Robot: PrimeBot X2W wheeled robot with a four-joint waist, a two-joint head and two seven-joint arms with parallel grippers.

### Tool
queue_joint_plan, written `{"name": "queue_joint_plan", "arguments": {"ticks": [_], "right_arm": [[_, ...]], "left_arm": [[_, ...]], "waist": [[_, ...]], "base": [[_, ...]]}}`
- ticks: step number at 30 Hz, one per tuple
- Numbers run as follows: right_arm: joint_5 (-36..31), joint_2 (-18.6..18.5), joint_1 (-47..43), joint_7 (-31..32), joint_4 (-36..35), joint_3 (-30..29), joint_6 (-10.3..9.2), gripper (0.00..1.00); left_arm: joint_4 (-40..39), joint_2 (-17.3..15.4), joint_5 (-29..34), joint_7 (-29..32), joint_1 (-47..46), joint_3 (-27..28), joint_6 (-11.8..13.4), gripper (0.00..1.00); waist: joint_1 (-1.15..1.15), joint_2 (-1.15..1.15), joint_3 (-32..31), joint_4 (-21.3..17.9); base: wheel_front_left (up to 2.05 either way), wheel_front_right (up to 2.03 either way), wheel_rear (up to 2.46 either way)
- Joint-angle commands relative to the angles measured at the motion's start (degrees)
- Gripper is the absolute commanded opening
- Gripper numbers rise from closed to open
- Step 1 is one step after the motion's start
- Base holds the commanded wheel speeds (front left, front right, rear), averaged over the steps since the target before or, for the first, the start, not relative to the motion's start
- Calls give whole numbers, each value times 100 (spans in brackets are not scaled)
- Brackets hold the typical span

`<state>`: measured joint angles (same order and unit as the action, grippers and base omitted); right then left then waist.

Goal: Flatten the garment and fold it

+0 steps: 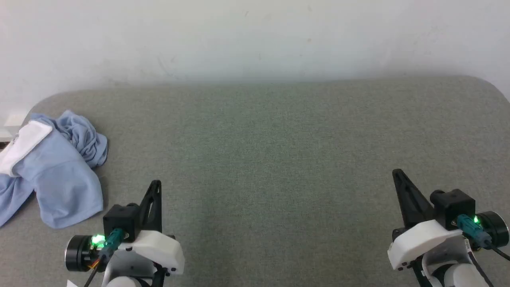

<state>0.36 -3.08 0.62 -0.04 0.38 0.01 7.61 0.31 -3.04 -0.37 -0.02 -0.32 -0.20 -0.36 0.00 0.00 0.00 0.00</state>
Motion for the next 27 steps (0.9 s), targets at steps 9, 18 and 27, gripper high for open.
{"name": "queue_joint_plan", "arguments": {"ticks": [9, 18, 27], "right_arm": [[-36, 21, -62, 4, -38, -1, -12, 0], [-36, 21, -62, 4, -38, -1, -12, 0], [3, -3, 2, -1, 8, 0, 0, 100]], "left_arm": [[-31, 16, 37, 2, 32, 20, 36, 0], [-31, 16, 37, 2, 32, 20, 36, 0], [5, -1, -3, -1, -1, -5, -2, 100]], "waist": [[0, 0, 0, 0], [0, 0, 0, 0], [0, 0, 0, 0]], "base": [[0, 0, 0], [0, 0, 0], [0, 0, 0]]}}
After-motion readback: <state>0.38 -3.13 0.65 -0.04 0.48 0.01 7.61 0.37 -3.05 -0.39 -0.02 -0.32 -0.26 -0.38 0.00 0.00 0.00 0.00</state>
